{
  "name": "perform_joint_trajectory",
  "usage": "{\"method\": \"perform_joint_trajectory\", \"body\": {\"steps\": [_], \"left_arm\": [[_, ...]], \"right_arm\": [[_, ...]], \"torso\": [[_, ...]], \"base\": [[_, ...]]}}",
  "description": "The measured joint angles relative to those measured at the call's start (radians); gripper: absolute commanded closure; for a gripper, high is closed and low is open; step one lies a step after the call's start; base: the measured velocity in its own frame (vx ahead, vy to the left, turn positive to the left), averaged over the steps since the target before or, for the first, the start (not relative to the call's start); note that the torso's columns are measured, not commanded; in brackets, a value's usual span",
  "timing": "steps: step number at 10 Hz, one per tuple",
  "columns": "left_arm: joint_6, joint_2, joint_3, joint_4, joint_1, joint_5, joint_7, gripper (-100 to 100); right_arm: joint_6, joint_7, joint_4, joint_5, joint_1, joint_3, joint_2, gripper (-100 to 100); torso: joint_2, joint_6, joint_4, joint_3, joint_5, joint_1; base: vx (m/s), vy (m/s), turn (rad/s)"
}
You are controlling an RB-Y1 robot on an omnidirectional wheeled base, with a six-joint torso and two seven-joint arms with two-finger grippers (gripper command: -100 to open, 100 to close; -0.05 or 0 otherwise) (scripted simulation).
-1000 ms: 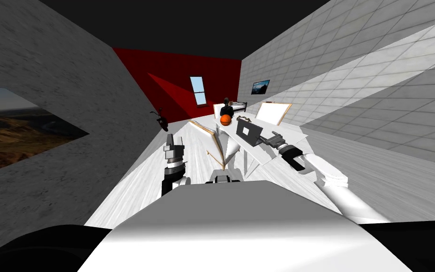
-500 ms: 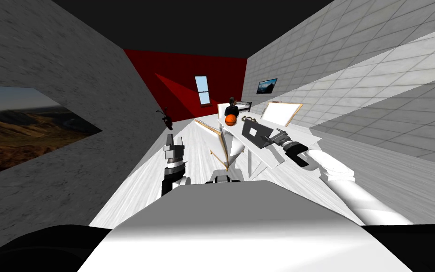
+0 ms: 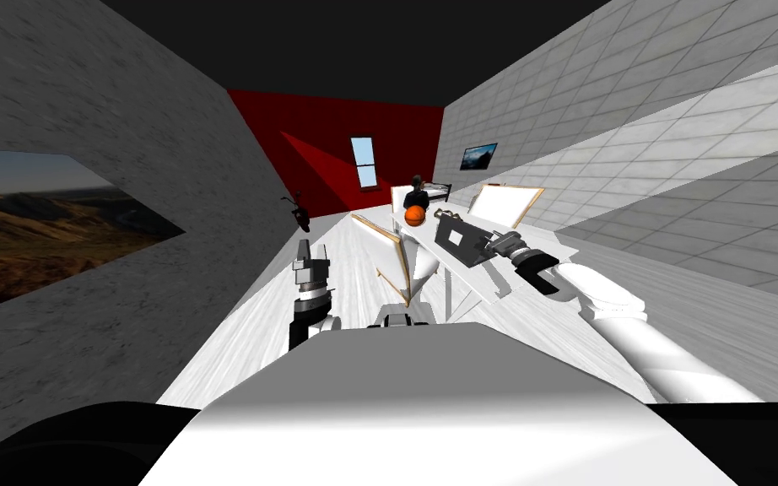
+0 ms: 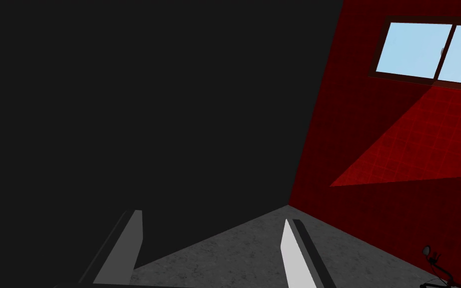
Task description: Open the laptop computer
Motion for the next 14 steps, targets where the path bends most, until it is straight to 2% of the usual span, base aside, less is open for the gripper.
{"method": "perform_joint_trajectory", "body": {"steps": [5, 7, 9, 12, 13, 14], "left_arm": [[0.0, 0.0, 0.0, 0.0, 0.0, 0.0, 0.0, 0], [0.0, 0.0, 0.0, 0.0, 0.0, 0.0, 0.0, 0], [0.0, 0.0, 0.0, 0.0, 0.0, 0.0, 0.0, 0], [0.0, 0.0, 0.0, 0.0, 0.0, 0.0, 0.0, 0], [0.0, 0.0, 0.0, 0.0, 0.0, 0.0, 0.0, 0], [0.0, 0.0, 0.0, 0.0, 0.0, 0.0, 0.0, 0]], "right_arm": [[-0.037, -0.103, 0.066, -0.08, -0.003, 0.016, -0.074, 100], [-0.044, -0.157, 0.094, -0.119, -0.003, 0.026, -0.118, 100], [-0.05, -0.2, 0.108, -0.146, 0.003, 0.033, -0.144, 100], [-0.059, -0.273, 0.145, -0.195, 0.004, 0.048, -0.199, 100], [-0.062, -0.305, 0.155, -0.218, 0.014, 0.049, -0.222, 100], [-0.063, -0.312, 0.155, -0.221, 0.014, 0.046, -0.226, 100]], "torso": [[-0.007, 0.002, -0.002, -0.005, -0.003, -0.007], [-0.007, 0.001, -0.003, -0.004, -0.003, -0.006], [-0.007, 0.002, -0.002, -0.004, -0.003, -0.007], [-0.005, 0.001, -0.001, -0.003, -0.001, -0.004], [-0.004, 0.001, 0.0, -0.003, 0.0, -0.003], [-0.003, 0.0, 0.001, -0.002, 0.001, 0.0]], "base": [[0.004, -0.027, 0.029], [0.007, -0.036, 0.034], [0.004, -0.031, 0.041], [0.009, -0.033, 0.031], [0.001, -0.024, 0.004], [0.012, -0.075, 0.073]]}}
